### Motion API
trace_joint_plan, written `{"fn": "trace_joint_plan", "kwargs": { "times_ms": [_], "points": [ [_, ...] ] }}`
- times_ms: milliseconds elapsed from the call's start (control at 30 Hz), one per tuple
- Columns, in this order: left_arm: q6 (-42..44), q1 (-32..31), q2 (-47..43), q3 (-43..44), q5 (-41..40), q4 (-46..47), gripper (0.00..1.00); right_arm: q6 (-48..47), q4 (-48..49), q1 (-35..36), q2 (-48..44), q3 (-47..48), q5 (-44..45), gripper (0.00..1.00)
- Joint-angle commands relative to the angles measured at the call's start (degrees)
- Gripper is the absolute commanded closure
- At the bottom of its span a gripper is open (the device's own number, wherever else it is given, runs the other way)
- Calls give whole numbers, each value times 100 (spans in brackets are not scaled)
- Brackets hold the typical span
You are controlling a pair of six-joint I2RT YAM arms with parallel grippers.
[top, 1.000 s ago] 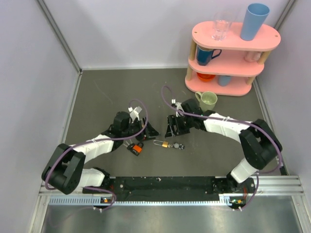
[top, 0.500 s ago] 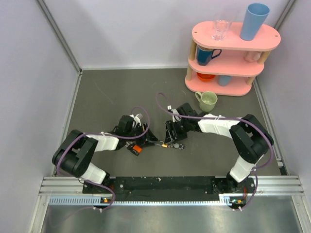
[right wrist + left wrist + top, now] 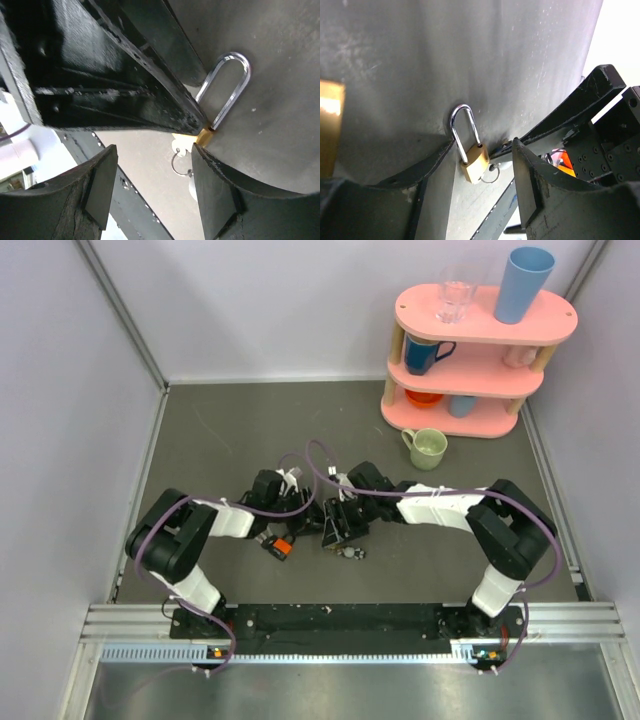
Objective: Lock with the key
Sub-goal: Pick up the lock from the center of the board.
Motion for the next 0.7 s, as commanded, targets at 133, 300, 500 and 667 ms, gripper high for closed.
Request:
{"fn": "trace_joint_plan", "kwargs": {
  "times_ms": [133, 300, 500, 667],
  "points": [
    [561, -92, -198, 601, 72, -291, 47, 390, 577, 19, -81, 79, -37, 40],
    [914, -75, -709, 725, -140, -1038, 46, 258, 357, -69, -389, 150, 192, 40],
    [800, -75, -1219, 296, -297, -1206, 47, 179, 322, -385, -845, -69, 253, 41],
    [607, -75, -1553, -215, -439, -1005, 50, 109, 365, -675, -1066, -333, 254, 46]
  ]
}}
